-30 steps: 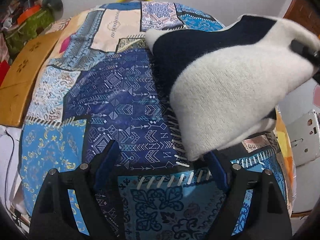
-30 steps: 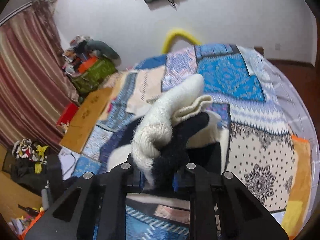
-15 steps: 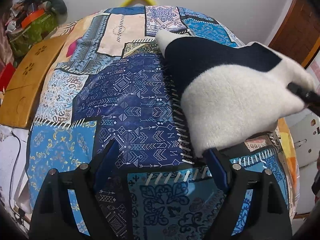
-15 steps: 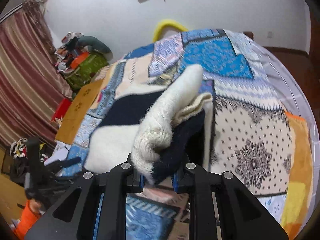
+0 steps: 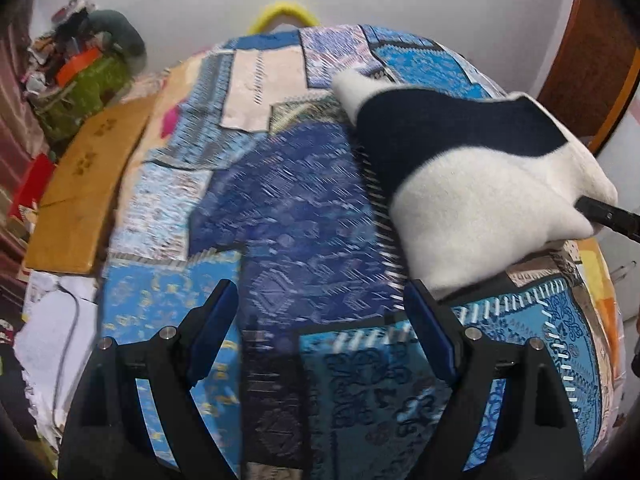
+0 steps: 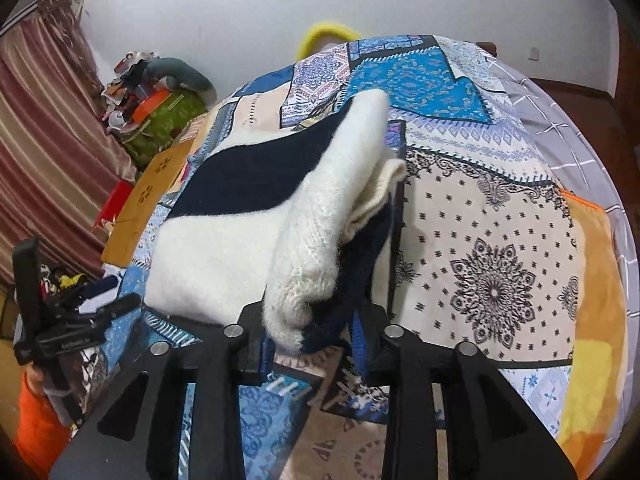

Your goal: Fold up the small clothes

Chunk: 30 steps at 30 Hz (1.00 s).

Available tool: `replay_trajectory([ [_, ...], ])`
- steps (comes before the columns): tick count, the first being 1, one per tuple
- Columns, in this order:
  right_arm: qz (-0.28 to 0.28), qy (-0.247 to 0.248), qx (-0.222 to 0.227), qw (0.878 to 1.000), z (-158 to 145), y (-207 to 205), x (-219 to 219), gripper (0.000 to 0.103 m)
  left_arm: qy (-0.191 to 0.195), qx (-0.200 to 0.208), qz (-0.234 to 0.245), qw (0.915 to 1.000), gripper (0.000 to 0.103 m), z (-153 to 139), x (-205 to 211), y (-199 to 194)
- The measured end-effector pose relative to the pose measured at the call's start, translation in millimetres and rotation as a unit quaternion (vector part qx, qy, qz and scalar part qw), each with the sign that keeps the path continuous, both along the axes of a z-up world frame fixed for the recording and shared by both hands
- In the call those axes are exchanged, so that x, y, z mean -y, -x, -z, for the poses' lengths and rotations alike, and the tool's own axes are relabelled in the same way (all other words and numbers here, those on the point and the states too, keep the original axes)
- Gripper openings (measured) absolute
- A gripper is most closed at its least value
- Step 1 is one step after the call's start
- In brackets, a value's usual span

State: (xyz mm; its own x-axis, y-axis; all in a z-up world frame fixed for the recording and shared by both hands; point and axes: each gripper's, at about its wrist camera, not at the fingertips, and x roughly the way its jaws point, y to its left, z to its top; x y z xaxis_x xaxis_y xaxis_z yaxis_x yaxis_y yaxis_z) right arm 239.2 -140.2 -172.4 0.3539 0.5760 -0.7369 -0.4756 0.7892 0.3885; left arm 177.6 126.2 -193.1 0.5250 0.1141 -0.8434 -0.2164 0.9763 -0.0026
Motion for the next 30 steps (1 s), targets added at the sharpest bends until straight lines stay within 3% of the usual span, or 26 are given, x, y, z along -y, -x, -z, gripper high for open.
replay_trajectory([
  [5,0.004,0.011,0.014,1.0,-6,2,9,0.031,-0.025,0.033,-0.011,0.9991,0.085,-21,-10,3],
  [16,0.025,0.023,0.086,0.996,-41,1,15,0.032,-0.017,0.075,0.001,0.9971,0.085,-59,-11,-23],
  [24,0.027,0.023,0.088,0.995,-49,-25,5,0.065,0.021,0.081,0.026,0.9962,0.092,-70,-4,-60],
  [27,0.029,0.014,0.057,0.998,-41,-39,3,0.075,0.038,0.068,0.036,0.9963,0.092,-64,-1,-74],
  [30,0.03,0.003,0.011,0.999,-25,-51,1,0.078,0.066,0.048,0.039,0.9959,0.093,-52,1,-88],
])
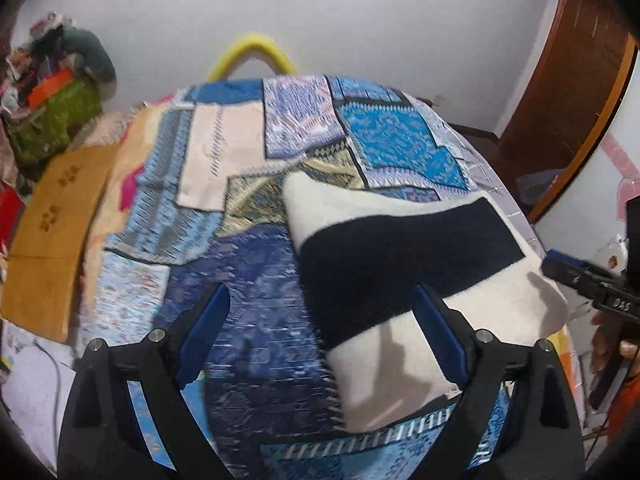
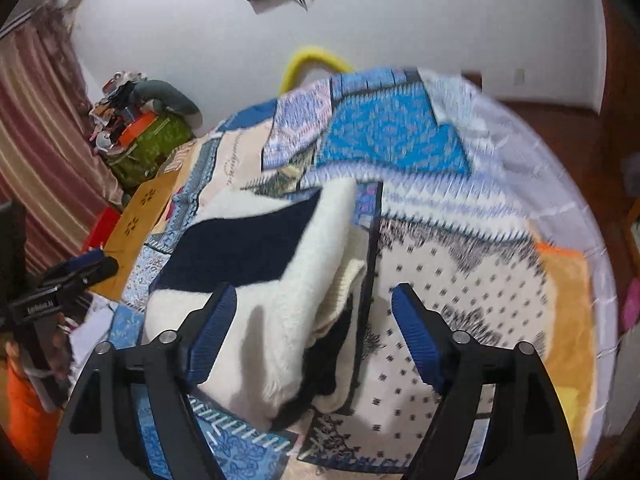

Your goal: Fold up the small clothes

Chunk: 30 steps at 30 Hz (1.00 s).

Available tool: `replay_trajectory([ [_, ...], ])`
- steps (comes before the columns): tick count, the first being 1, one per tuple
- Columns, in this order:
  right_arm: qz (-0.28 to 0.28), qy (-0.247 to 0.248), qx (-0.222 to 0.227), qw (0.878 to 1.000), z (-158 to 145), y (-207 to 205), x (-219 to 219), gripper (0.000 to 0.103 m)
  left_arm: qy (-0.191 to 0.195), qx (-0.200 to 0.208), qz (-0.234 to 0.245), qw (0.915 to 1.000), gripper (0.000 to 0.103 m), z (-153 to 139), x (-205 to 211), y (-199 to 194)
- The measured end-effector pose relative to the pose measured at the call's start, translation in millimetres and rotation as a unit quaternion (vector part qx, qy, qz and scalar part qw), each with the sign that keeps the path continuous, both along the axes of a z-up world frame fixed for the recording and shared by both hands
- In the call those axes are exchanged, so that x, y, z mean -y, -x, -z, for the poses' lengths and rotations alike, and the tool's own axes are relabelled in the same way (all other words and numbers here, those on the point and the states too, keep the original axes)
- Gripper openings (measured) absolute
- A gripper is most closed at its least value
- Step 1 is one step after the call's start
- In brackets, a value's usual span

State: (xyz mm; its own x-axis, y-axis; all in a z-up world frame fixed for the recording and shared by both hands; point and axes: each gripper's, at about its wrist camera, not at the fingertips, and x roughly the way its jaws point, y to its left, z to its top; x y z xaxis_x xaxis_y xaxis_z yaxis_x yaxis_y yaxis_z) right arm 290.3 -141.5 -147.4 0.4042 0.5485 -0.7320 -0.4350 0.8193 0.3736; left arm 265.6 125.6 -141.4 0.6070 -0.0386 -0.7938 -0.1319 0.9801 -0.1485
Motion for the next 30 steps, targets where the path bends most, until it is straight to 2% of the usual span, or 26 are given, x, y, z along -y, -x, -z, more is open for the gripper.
replay_trajectory([
  [5,-0.006,-0.01,-0.072,0.997,32,-16,-3,0.078,0.055,-0.046,-0.005,0.9974,0.093,32,-4,-22],
  [9,-0.019,-0.027,-0.113,0.993,54,-22,-7,0.084,0.095,-0.082,-0.011,0.992,0.093,60,-11,-36],
  [11,-0.022,-0.036,-0.121,0.992,60,-25,-9,0.087,0.136,-0.092,-0.015,0.9864,0.094,70,-17,-40],
  [16,-0.033,-0.063,-0.147,0.987,74,-31,-12,0.094,0.207,-0.106,-0.018,0.9725,0.095,87,-25,-51],
  [23,-0.042,-0.1,-0.178,0.978,91,-35,-12,0.1,0.257,-0.119,-0.023,0.9587,0.099,101,-26,-64],
  [30,-0.042,-0.109,-0.177,0.977,90,-32,-10,0.099,0.304,-0.119,-0.019,0.9451,0.099,110,-24,-71],
])
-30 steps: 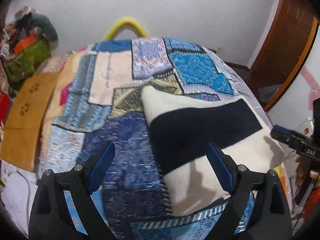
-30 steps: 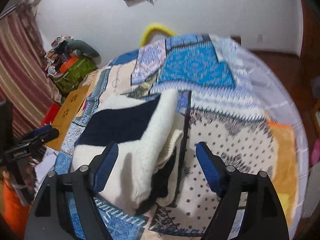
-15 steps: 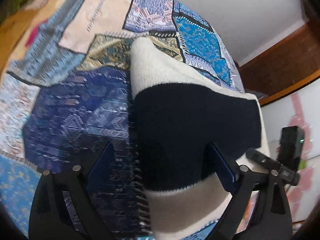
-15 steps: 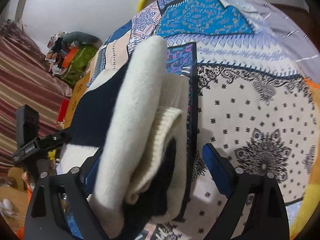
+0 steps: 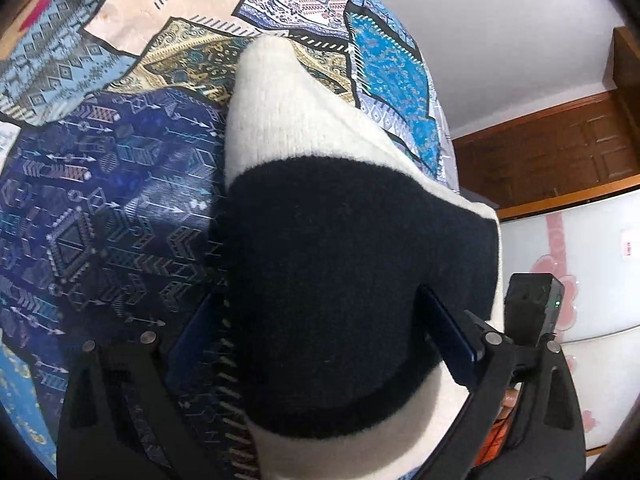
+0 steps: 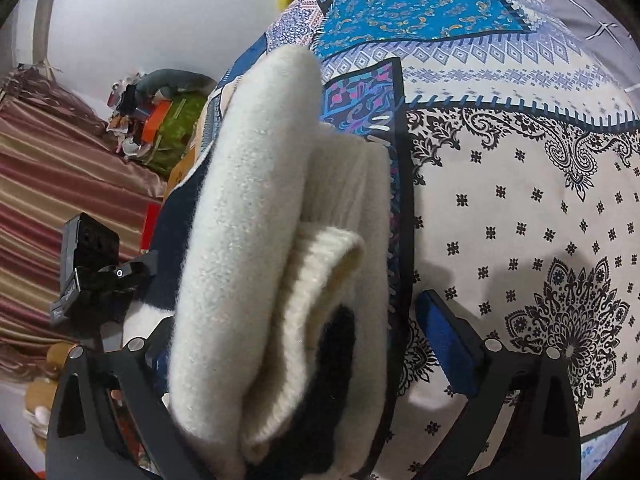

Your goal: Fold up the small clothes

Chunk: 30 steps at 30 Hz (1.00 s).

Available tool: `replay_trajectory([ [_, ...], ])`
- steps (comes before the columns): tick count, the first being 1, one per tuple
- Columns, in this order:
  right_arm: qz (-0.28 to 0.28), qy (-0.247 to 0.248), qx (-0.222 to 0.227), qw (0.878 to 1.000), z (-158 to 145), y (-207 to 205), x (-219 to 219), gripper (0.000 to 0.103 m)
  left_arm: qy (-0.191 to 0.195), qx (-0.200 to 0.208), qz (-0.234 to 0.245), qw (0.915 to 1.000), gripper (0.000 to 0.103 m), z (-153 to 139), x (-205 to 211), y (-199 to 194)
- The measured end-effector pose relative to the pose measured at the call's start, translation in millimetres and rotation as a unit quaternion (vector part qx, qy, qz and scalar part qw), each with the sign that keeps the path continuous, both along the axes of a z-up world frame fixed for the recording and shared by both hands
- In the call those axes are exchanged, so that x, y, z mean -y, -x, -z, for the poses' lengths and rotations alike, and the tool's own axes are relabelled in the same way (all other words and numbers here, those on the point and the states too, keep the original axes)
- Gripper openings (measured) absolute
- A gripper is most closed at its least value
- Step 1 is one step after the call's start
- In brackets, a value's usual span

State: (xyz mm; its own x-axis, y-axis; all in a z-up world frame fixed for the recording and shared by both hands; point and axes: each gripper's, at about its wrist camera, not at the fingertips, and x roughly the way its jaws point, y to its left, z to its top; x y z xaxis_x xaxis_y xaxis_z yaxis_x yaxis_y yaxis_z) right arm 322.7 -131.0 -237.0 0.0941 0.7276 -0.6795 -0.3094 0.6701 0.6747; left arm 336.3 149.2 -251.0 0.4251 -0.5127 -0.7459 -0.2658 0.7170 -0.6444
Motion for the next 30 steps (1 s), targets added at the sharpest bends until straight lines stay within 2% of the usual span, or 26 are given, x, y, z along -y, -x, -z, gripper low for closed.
replay_trajectory([
  [2,0.001,-0.002,0.002,1.0,-3,0,-2,0.093,0.017,0.002,0.006,0.9998,0.094,0,3,-1],
  [3,-0.003,-0.011,0.001,1.0,-5,-1,-5,0.079,0.03,0.0,0.013,0.9995,0.094,1,6,-2],
  [5,-0.006,-0.019,-0.005,1.0,-8,1,-8,0.074,0.022,0.0,0.014,0.9997,0.092,-2,9,-2],
  [6,-0.008,-0.016,-0.001,1.0,-11,2,-10,0.068,0.019,0.002,0.016,0.9997,0.091,-3,10,-2],
  [9,-0.014,-0.007,0.015,1.0,-18,5,-12,0.055,0.018,0.009,0.019,0.9996,0.082,-10,11,1],
  [12,-0.014,0.0,0.027,1.0,-26,8,-11,0.047,0.012,0.021,0.026,0.9994,0.071,-19,11,6],
  [14,-0.018,0.009,0.042,0.999,-34,12,-13,0.045,0.002,0.028,0.03,0.9992,0.064,-28,10,13],
  [17,-0.023,0.014,0.066,0.997,-48,19,-17,0.043,-0.014,0.038,0.032,0.9987,0.06,-40,12,17],
  [22,-0.025,0.012,0.099,0.995,-73,25,-24,0.043,-0.028,0.069,0.027,0.9968,0.06,-70,8,32],
  [30,-0.025,-0.024,0.147,0.988,-126,38,-39,0.043,-0.056,0.13,0.013,0.9899,0.06,-138,-7,65],
])
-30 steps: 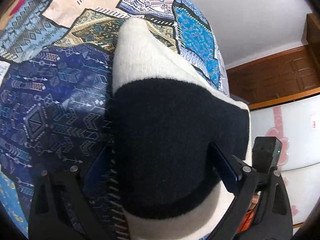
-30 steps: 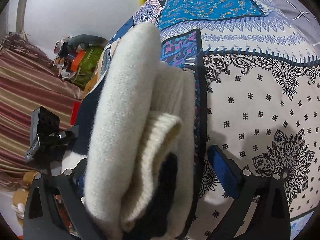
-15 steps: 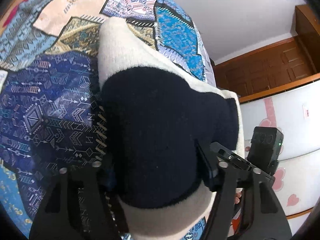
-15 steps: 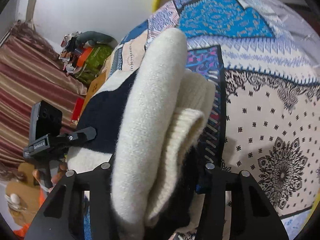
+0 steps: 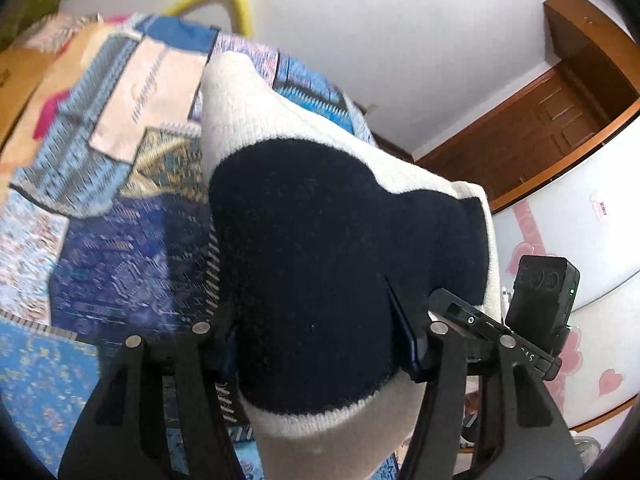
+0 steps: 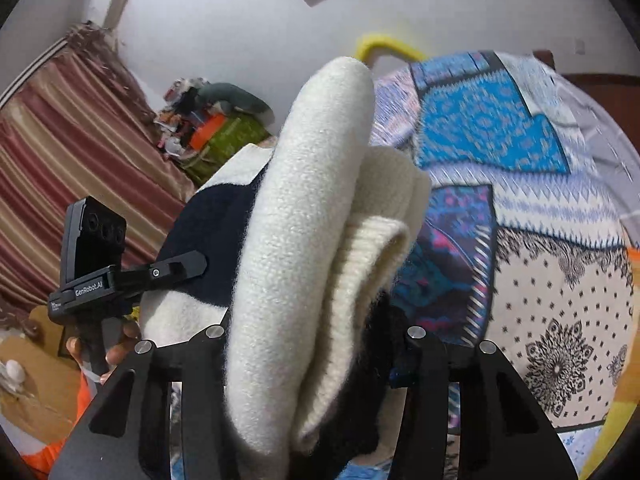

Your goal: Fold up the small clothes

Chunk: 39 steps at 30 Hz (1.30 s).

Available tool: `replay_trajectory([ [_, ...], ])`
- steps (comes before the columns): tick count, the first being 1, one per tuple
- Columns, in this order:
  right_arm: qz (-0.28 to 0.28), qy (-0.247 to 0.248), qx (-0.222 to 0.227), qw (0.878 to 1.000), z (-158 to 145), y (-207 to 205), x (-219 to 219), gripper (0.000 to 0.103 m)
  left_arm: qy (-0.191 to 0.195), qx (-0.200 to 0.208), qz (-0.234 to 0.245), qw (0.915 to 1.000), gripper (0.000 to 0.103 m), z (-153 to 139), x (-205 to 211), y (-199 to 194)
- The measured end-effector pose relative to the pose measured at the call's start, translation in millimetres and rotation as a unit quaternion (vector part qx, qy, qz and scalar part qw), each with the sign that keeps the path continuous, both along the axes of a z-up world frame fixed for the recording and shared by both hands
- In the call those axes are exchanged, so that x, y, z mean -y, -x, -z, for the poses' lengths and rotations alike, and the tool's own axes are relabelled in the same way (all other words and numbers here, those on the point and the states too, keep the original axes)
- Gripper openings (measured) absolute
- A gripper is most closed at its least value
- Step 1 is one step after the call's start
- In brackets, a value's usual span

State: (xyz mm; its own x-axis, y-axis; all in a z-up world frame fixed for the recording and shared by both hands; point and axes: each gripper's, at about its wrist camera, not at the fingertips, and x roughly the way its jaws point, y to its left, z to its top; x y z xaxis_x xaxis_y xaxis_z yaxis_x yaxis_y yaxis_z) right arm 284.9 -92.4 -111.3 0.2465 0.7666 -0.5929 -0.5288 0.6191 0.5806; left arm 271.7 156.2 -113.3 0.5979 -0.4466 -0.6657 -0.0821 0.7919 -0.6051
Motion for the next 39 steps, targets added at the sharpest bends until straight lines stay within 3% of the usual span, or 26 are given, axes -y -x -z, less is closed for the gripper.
replay_trajectory([
  [5,-0.007,-0.015,0.014,1.0,-19,10,-17,0.043,-0.007,0.02,-0.016,0.9997,0.06,-23,-17,23],
  [10,-0.015,-0.014,0.009,1.0,-16,22,-34,0.043,-0.007,0.016,-0.028,0.9995,0.06,-15,-29,30],
  [19,-0.028,0.019,-0.042,0.999,34,23,-65,0.043,0.004,-0.038,-0.041,0.9984,0.06,44,-58,36],
  [26,-0.03,0.063,-0.093,0.993,83,14,-76,0.043,0.039,-0.109,-0.036,0.9927,0.06,116,-70,25],
  [30,-0.028,0.061,-0.101,0.993,93,14,-69,0.046,0.043,-0.096,-0.026,0.9941,0.062,125,-70,28],
  [34,-0.027,0.064,-0.098,0.993,90,18,-60,0.049,0.022,-0.089,-0.027,0.9954,0.064,122,-72,37],
  [39,-0.016,0.081,-0.065,0.994,73,31,-49,0.05,-0.039,-0.076,-0.048,0.9952,0.064,104,-76,51],
])
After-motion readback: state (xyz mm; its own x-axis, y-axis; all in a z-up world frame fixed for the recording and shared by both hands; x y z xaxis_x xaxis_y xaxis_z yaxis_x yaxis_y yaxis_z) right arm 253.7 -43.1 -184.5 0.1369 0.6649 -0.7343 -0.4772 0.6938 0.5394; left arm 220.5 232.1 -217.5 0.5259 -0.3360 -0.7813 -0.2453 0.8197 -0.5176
